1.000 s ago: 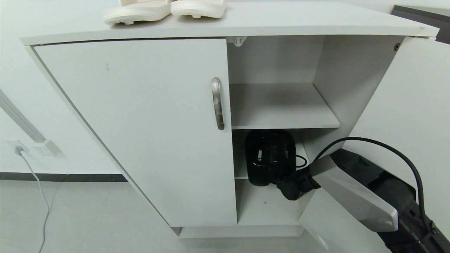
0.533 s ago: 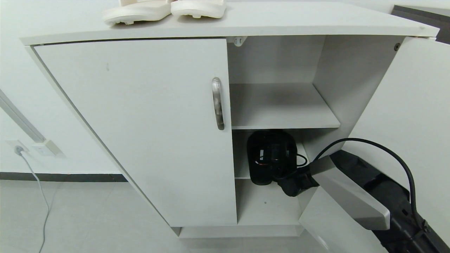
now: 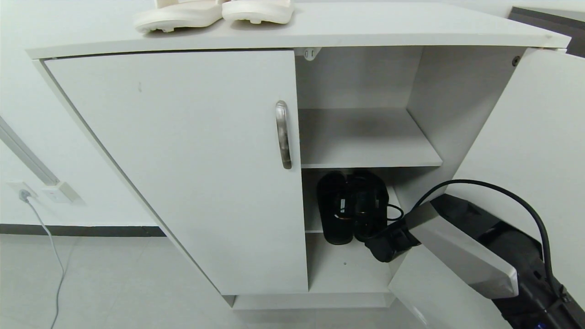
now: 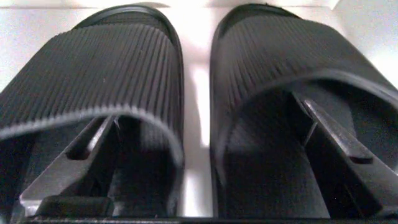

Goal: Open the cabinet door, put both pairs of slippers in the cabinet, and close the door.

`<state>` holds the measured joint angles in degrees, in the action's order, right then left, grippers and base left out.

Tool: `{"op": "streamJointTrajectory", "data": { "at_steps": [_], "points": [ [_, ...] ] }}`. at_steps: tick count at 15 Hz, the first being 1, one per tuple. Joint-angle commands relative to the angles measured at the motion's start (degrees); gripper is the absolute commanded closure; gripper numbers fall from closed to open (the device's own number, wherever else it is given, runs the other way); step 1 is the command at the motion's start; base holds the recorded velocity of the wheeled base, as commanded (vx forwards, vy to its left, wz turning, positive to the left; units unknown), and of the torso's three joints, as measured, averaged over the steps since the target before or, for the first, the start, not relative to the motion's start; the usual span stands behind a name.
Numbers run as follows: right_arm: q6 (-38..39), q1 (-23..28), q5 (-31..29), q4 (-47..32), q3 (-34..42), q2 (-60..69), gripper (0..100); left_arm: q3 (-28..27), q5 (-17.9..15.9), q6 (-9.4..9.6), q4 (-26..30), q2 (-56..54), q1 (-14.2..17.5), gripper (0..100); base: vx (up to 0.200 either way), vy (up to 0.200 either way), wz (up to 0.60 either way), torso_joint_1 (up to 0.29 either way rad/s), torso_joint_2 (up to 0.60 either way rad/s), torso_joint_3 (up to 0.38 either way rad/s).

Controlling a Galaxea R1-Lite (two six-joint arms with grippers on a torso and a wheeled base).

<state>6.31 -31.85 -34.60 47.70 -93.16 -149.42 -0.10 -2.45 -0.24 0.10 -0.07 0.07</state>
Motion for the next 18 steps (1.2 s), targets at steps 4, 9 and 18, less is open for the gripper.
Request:
{"op": "streamJointTrajectory", "data": {
  "at_steps": [4, 9, 18],
  "points": [
    [0.0, -0.6, 0.1, 9.4, 17.3, 9.0, 0, 0.0, 0.0, -0.02, 0.0, 0.1, 0.0, 100, 0.0, 0.0, 0.0, 0.0, 0.0, 0.0],
    [0.0, -3.7, 0.9, 17.4, 33.1, 16.7, 0, 0.0, 0.0, 0.07, 0.0, 0.1, 0.0, 100, 0.0, 0.0, 0.0, 0.0, 0.0, 0.0],
    [0.0, -11.6, 0.6, 26.6, 54.5, 27.3, 0, 0.0, 0.0, 0.07, 0.0, 0.1, 0.0, 100, 0.0, 0.0, 0.0, 0.0, 0.0, 0.0]
  ]
}}
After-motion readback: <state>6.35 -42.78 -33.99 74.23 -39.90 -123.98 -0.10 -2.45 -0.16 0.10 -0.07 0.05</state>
